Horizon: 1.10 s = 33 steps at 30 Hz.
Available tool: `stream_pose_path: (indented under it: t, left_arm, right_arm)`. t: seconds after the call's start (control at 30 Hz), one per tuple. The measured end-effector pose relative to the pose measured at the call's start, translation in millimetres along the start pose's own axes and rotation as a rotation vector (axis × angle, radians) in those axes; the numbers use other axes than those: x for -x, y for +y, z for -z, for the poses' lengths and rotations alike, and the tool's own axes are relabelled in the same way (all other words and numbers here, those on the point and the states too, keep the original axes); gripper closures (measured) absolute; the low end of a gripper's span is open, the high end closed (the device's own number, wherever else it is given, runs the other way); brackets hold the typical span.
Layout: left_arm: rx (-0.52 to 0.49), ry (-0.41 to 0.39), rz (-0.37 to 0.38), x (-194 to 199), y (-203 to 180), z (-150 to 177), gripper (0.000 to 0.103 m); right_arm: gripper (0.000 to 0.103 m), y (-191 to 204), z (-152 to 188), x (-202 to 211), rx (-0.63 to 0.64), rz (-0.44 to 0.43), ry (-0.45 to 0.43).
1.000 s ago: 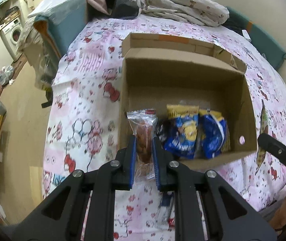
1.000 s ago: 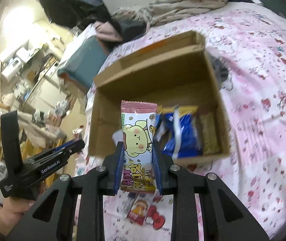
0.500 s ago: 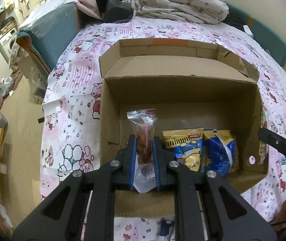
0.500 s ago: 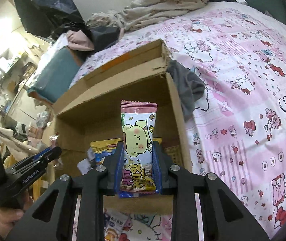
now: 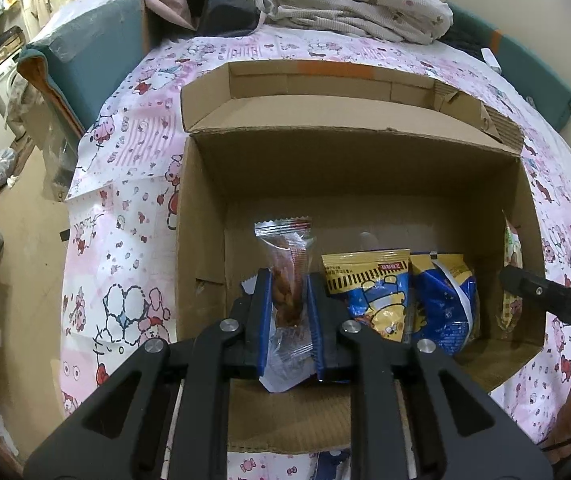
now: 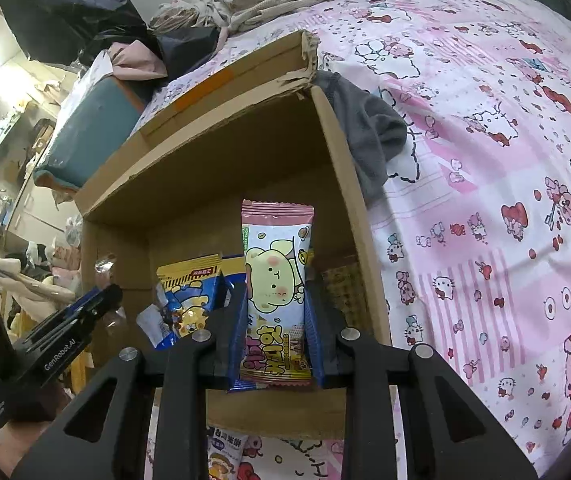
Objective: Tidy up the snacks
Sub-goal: 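Lower the clear bag and pink packet into the box and open both tools, then grasp a blue-white stick packet with the left tool while the right tool grasps a rice cake packet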
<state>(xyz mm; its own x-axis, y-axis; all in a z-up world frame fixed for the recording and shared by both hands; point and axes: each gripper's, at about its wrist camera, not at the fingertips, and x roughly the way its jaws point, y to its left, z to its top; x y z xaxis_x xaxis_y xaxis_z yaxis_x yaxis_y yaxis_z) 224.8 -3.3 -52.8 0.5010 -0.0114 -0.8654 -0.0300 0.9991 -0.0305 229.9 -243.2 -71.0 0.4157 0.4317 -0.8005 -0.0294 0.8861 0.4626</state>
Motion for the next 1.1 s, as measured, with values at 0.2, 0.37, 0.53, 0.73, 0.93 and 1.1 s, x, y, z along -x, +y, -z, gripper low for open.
stream_pose_path:
  t: [0.2,0.37,0.53,0.73,0.93,1.1]
  left_arm:
    - [0.007,-0.001,0.020,3,2,0,0.079]
    - [-0.001,-0.025,0.054,11,0,2,0.055]
    - [0.019,-0.063,0.049,26,3,4,0.023]
    - [0.040,-0.090,0.042,44,13,9,0.023]
    - [0.072,-0.058,0.017,56,22,27,0.023]
    - [0.071,-0.018,0.029,65,27,47,0.023]
  right_arm:
    - [0.072,-1,0,-1,-0.013,0.002,-0.001]
    - [0.043,2,-2,6,-0.019,-0.029,-0.032]
    - [0.042,5,0,8,-0.020,-0.026,-0.035]
    - [0.031,12,10,21,-0.007,-0.012,-0.059]
    - [0.029,19,27,35,0.009,0.002,-0.064]
    - [0.029,24,43,40,0.020,0.025,-0.054]
